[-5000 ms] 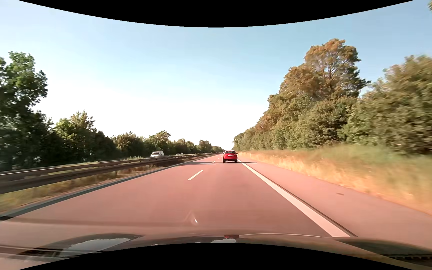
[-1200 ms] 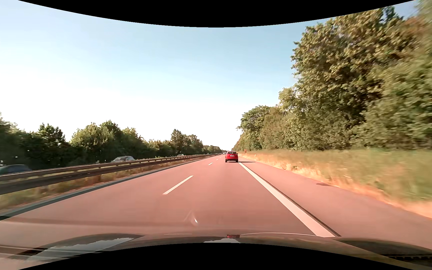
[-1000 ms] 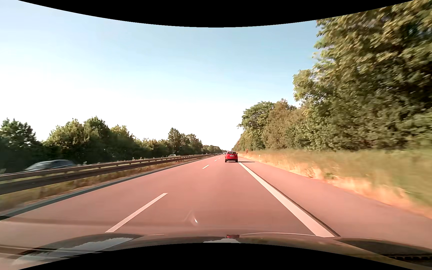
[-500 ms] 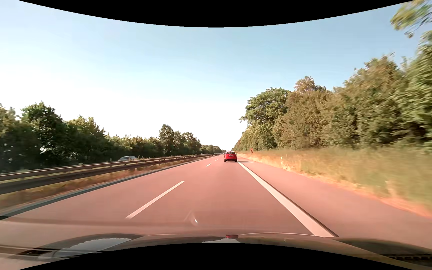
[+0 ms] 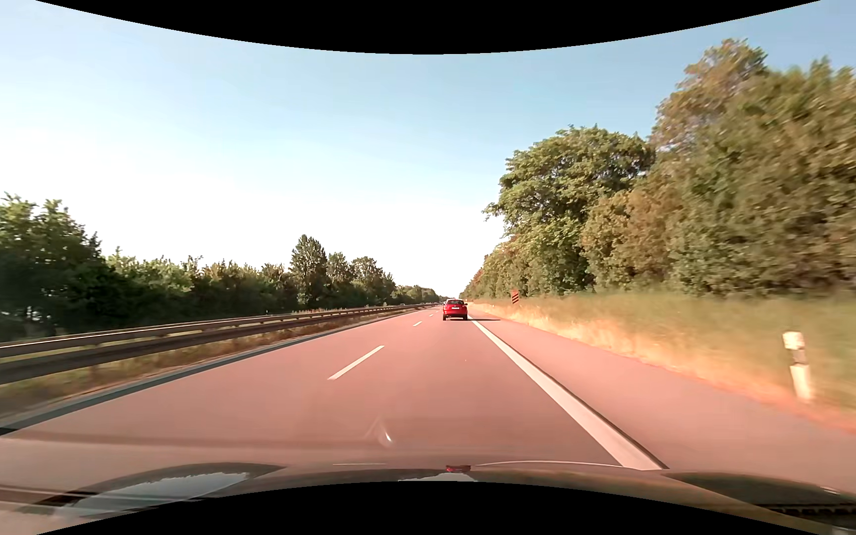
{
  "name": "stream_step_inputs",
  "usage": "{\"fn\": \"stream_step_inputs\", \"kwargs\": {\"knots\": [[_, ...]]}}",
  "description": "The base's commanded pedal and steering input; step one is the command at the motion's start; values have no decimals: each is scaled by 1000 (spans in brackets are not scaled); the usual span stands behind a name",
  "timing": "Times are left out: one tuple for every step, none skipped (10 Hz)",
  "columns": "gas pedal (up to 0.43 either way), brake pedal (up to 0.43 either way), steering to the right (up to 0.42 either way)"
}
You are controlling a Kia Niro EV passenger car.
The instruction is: Follow the waypoints while adhering to traffic rules and regulations
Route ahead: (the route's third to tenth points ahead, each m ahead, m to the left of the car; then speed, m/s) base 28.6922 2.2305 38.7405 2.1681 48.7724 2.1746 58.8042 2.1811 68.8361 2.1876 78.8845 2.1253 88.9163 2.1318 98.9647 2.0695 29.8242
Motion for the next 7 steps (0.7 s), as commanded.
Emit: {"fn": "stream_step_inputs", "kwargs": {"knots": [[319, 6, -2], [319, 6, -2], [319, 6, -2], [319, 6, -2], [331, 6, -2], [331, 6, -2], [331, 6, -2]]}}
